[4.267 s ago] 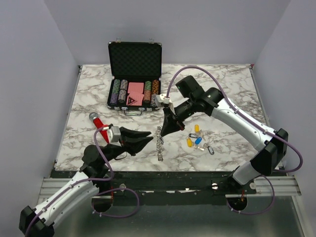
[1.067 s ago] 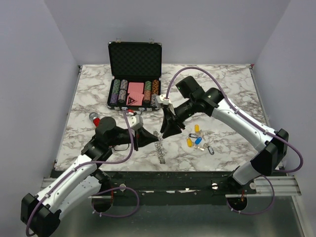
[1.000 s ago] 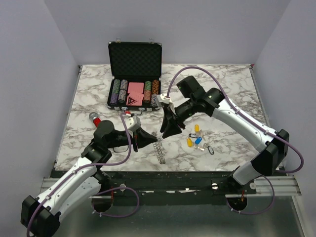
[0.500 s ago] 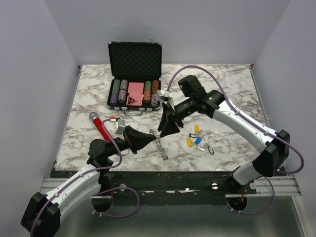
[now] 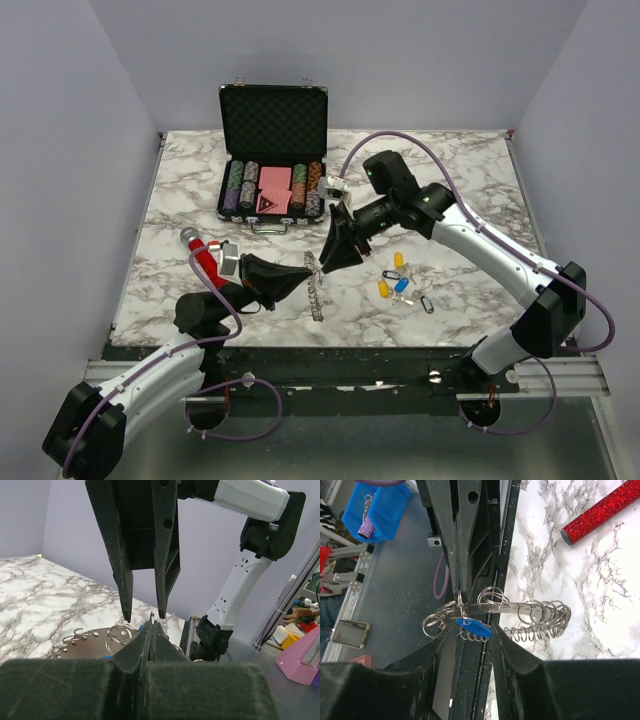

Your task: Put the keys on the keyring

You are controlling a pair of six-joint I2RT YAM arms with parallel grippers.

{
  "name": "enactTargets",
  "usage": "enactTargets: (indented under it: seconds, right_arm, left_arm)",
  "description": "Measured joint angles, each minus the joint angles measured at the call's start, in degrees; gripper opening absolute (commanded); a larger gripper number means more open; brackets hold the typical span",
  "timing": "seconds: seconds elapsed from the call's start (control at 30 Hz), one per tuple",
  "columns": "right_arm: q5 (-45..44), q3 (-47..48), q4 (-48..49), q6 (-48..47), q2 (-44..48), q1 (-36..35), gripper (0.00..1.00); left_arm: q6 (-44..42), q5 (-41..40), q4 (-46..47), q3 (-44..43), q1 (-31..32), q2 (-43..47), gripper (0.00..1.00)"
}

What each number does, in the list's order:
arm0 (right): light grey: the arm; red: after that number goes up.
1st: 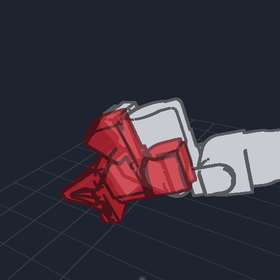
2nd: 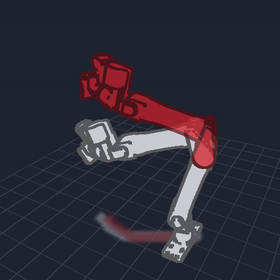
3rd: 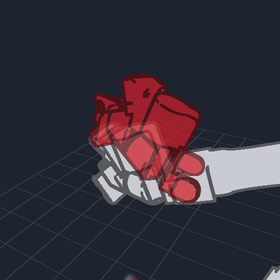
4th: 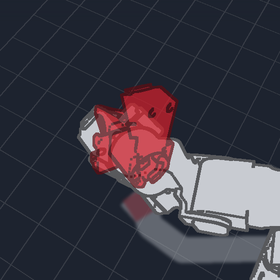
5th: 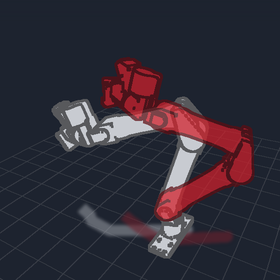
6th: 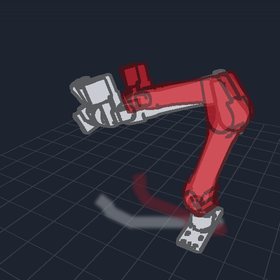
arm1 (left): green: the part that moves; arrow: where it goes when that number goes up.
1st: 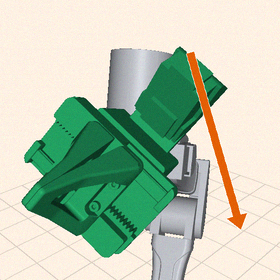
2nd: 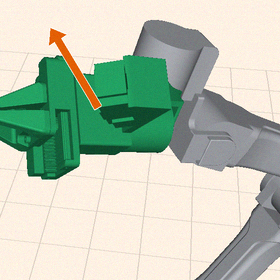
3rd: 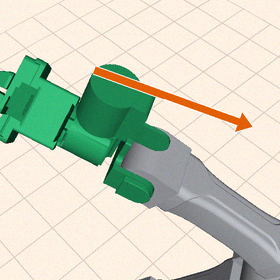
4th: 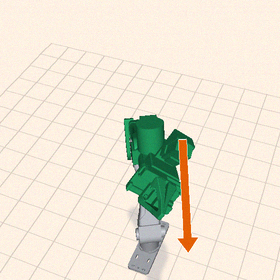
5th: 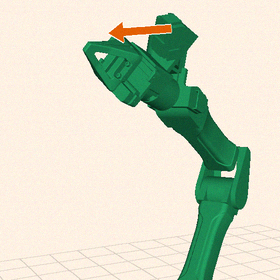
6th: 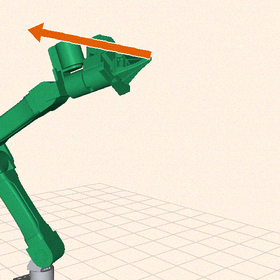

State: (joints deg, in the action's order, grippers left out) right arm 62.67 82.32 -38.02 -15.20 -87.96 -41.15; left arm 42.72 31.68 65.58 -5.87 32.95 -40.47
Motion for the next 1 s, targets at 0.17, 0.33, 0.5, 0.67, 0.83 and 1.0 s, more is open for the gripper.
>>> enactTargets:
  seconds: [0.17,0.33,0.5,0.67,0.83,1.0]
  right_arm:
    - [0.1,0.0,1.1,1.0,0.0,0.0,0.32]
    - [0.7,0.0,1.7,1.9,-0.3,0.0,0.27]
    - [1.2,0.0,2.2,2.3,-0.5,0.0,0.23]
    - [1.3,0.0,2.4,2.5,-0.5,-0.1,0.17]
    - [1.3,0.0,2.4,2.8,-0.5,-0.2,0.08]
    - [1.3,0.0,2.4,2.9,-0.5,-0.2,0.01]
  left_arm:
    - [0.1,-0.2,0.4,0.0,0.0,0.0,0.00]
    - [0.1,-0.7,0.3,0.0,0.0,0.0,0.00]
    - [0.0,-1.4,0.0,0.0,0.0,0.0,0.00]
    - [0.0,-1.7,-0.6,0.0,0.0,0.0,0.00]
    - [0.0,-2.3,-0.7,0.0,0.0,0.0,0.00]
    - [0.0,-2.7,-1.1,0.0,0.0,0.1,0.00]
